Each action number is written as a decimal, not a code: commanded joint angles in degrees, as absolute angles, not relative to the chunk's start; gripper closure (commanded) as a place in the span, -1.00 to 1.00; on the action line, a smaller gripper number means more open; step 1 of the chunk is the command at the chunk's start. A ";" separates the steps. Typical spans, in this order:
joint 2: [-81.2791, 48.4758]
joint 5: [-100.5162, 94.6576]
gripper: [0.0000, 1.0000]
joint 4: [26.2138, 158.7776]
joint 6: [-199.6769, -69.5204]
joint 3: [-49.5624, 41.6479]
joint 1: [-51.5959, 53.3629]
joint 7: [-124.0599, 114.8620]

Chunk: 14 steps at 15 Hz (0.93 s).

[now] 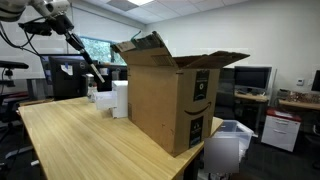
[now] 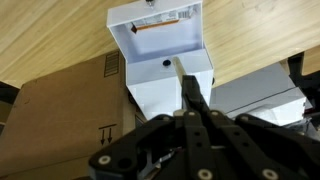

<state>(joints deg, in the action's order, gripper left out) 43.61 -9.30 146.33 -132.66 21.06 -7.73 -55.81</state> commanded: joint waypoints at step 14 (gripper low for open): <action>33.59 -10.99 0.94 150.05 -140.07 20.05 -6.23 -56.73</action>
